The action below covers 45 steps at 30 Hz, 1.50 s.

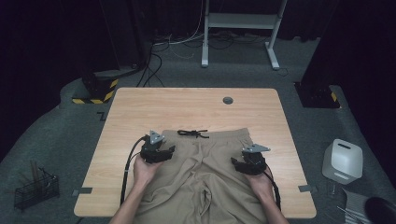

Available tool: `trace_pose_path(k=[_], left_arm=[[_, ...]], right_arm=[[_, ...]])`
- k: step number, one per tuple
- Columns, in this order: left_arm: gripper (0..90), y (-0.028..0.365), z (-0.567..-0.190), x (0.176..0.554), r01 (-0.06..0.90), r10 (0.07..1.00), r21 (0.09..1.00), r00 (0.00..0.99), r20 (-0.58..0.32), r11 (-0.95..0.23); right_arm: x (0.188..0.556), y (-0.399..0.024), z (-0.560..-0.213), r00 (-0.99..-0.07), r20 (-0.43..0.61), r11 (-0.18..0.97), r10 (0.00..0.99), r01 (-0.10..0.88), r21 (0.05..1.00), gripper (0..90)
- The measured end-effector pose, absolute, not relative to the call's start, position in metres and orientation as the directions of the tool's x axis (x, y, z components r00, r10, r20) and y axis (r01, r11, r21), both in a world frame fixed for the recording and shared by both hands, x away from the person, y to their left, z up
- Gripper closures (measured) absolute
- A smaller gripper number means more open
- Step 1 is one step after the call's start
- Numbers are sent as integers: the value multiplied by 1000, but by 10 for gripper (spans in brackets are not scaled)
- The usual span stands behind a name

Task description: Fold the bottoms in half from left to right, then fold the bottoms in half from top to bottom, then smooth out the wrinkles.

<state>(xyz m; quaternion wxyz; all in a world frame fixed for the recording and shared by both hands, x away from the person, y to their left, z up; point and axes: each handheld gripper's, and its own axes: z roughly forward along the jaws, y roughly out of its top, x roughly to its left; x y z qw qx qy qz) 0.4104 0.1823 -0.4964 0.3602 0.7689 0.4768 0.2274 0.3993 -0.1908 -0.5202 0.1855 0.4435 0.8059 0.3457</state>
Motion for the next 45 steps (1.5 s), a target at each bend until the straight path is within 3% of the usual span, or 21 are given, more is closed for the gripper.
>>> trace_pose_path(k=[9,13,20,33,37,45], left_arm=[[330,192,-508,434,583,918,763,394,35,-279],[301,197,-514,445,648,925,726,378,-43,-231],[284,202,-517,449,670,931,711,360,-58,-215],[421,202,-519,464,672,933,714,352,-75,-197],[528,200,-519,464,660,930,717,365,-42,-227],[718,209,-517,464,675,922,709,376,-93,-203]], right_arm=[[400,-189,-522,-537,-18,379,843,571,728,391],[400,-189,-522,-539,-19,381,842,569,729,390],[402,-189,-522,-539,-20,381,842,568,729,380],[403,-189,-522,-537,-22,381,843,568,729,376],[403,-189,-522,-536,-22,380,844,569,729,377],[403,-188,-522,-536,-24,382,844,568,729,379]])
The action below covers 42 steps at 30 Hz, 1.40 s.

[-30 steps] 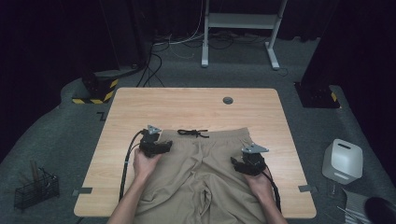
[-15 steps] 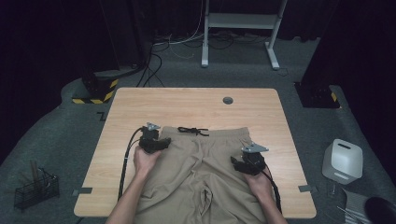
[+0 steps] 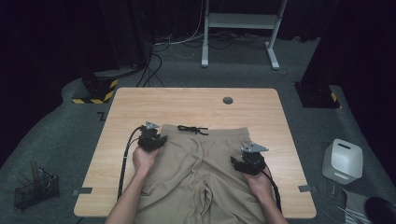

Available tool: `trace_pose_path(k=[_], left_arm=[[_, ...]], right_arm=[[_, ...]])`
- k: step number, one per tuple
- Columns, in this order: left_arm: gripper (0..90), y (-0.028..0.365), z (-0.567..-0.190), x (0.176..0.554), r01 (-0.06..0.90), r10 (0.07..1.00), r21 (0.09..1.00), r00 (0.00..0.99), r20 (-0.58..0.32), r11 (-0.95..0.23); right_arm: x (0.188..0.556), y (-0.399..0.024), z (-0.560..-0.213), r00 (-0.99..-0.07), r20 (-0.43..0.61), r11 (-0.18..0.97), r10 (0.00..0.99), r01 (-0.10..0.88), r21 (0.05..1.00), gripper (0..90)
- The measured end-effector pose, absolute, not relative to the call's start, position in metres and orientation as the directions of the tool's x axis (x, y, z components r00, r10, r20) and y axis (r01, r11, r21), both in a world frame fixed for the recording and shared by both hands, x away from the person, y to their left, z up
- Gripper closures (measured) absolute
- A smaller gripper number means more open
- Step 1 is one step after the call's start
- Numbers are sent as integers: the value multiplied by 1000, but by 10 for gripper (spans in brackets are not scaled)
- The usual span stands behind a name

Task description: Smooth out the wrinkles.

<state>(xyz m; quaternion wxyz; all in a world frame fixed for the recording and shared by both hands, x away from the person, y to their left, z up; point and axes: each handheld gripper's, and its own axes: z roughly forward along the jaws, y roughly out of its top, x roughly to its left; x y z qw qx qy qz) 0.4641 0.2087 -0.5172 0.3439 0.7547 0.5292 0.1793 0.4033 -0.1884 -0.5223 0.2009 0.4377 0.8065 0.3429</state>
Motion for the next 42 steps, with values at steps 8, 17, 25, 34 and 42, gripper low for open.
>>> trace_pose_path(k=[8,17,25,34,42], left_arm=[[843,211,-510,461,665,908,725,396,-138,-179],[860,214,-500,456,652,893,744,411,-185,-146],[865,213,-492,462,655,889,741,417,-189,-149],[871,224,-494,469,675,884,734,383,-268,-70],[872,232,-491,471,678,889,733,367,-274,-53]], right_arm=[[404,-188,-522,-537,-25,384,843,568,729,379],[402,-182,-518,-547,1,364,837,560,744,398],[393,-153,-510,-663,9,430,749,496,754,399],[398,-122,-522,-725,-26,517,688,464,719,394],[416,-107,-524,-736,-25,514,677,448,732,395]])
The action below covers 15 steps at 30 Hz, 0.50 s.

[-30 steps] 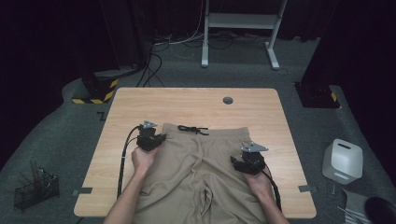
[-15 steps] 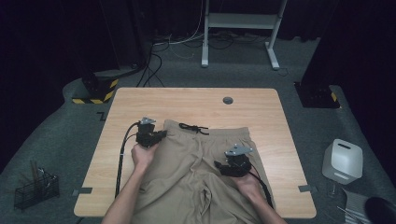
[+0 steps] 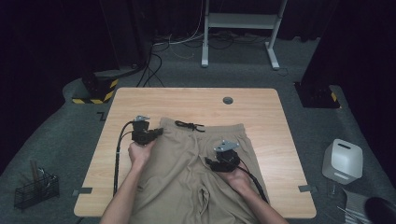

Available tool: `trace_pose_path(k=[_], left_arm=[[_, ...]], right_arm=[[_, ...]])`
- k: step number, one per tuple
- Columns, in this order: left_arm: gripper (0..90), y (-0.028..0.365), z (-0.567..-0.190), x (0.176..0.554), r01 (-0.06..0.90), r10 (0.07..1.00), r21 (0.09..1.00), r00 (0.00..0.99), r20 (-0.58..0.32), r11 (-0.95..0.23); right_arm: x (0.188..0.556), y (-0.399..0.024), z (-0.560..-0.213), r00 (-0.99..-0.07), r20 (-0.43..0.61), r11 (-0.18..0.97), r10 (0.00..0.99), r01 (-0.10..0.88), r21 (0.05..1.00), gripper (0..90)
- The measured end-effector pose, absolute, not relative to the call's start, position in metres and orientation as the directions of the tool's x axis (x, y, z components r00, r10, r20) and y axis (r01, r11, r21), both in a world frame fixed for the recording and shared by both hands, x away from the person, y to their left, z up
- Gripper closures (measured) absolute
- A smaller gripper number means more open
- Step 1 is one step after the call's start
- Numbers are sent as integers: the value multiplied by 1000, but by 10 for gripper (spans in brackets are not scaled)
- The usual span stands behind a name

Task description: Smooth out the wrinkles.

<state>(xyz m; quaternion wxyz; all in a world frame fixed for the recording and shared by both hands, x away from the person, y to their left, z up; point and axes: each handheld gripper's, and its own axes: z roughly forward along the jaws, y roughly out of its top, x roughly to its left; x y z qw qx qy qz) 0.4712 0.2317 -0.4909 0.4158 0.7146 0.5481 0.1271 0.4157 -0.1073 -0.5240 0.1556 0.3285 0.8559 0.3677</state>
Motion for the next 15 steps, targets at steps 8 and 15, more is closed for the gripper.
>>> trace_pose_path(k=[8,15], left_arm=[[874,236,-469,478,649,901,759,362,-239,-60],[873,230,-464,471,646,891,762,375,-256,-53]], right_arm=[[436,-82,-524,-731,-28,511,682,448,733,403],[441,-77,-521,-719,-10,495,695,468,732,407]])
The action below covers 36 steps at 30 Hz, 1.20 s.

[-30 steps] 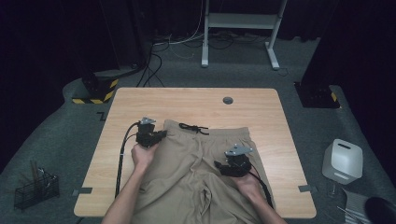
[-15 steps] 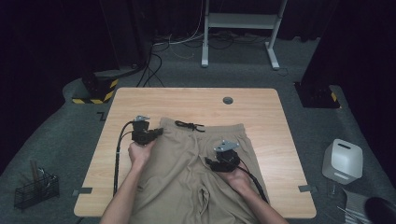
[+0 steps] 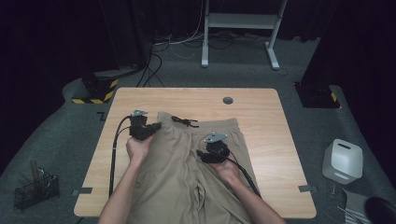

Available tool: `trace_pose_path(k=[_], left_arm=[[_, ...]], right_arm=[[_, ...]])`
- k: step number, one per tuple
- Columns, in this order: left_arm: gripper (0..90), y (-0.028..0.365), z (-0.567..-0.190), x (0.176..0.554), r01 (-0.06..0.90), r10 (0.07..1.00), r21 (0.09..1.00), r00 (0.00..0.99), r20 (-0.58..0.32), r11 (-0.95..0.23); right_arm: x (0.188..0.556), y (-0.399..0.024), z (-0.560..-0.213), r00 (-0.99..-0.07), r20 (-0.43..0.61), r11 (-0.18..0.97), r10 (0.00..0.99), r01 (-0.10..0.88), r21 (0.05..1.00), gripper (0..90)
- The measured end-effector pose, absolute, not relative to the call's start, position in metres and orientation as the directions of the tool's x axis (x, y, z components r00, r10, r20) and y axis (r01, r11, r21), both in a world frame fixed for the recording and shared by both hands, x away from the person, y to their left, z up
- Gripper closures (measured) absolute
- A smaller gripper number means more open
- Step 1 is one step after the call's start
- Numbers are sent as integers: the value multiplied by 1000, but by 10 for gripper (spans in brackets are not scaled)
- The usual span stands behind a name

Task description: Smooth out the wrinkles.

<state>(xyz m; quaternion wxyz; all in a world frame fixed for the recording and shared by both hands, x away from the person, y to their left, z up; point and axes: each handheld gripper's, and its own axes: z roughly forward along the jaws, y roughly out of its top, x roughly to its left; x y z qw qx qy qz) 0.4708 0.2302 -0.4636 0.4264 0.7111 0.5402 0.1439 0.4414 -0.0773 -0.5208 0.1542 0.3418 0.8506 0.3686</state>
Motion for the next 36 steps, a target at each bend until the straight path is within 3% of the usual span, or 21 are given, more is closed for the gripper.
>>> trace_pose_path(k=[5,10,18,25,36], left_arm=[[873,221,-455,466,625,879,778,401,-257,-58],[873,213,-453,467,627,878,775,413,-241,-81],[873,208,-452,468,626,874,774,424,-238,-93],[873,201,-445,466,613,855,784,454,-252,-95],[872,169,-429,468,580,795,806,541,-273,-118]], right_arm=[[425,-97,-499,-701,-17,465,713,454,760,407],[402,-134,-497,-661,-201,595,723,448,667,393],[399,-191,-512,-646,-76,498,760,504,706,369],[400,-195,-522,-633,-15,441,774,522,730,372],[400,-195,-523,-633,-14,437,774,519,735,376]])
